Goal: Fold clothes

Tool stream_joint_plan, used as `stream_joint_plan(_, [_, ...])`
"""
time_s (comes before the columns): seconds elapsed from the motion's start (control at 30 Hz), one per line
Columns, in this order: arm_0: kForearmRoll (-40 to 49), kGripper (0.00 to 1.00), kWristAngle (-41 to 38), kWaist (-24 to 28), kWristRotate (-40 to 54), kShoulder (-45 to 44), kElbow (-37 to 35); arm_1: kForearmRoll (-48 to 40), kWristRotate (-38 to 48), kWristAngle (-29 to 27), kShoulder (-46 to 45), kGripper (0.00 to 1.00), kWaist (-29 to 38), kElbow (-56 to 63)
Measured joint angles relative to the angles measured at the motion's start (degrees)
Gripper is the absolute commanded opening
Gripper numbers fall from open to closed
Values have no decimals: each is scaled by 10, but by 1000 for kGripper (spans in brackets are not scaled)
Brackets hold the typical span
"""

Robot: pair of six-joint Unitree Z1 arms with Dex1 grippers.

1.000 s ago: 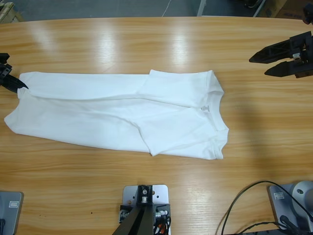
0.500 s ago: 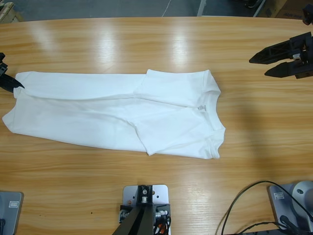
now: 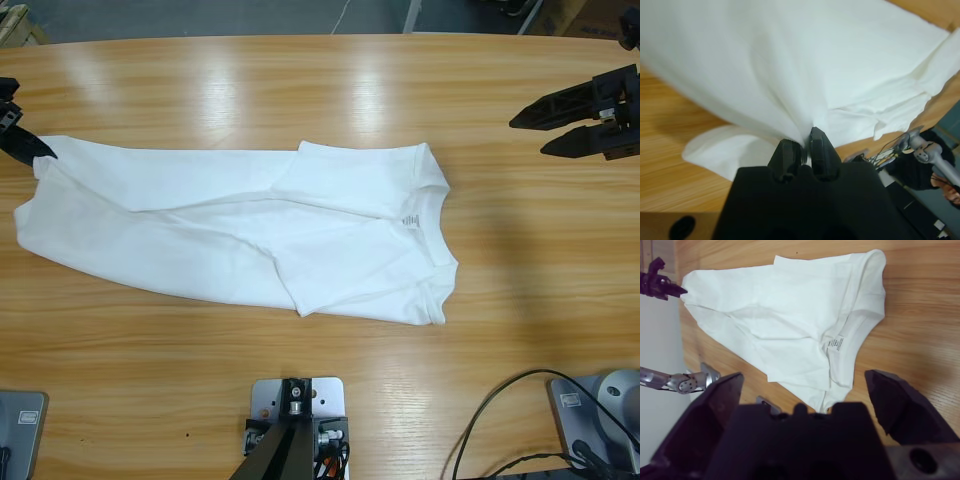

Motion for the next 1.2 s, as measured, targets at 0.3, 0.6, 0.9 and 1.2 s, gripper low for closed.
stream_joint_plan(0.3, [17,0,-5,-58,-13,-18,-14,0,0,0,0,991,0,0])
stream_joint_plan(0.6, [35,0,-9,-107,-22,-28,-35,0,0,0,0,994,0,0])
stream_joint_plan(0.9, [81,0,-17,-168,-46,-28,-132,0,0,0,0,996,0,0])
stream_joint_plan(1.2, [117,0,-28,-247,-75,-25,-223,0,0,5,0,996,0,0])
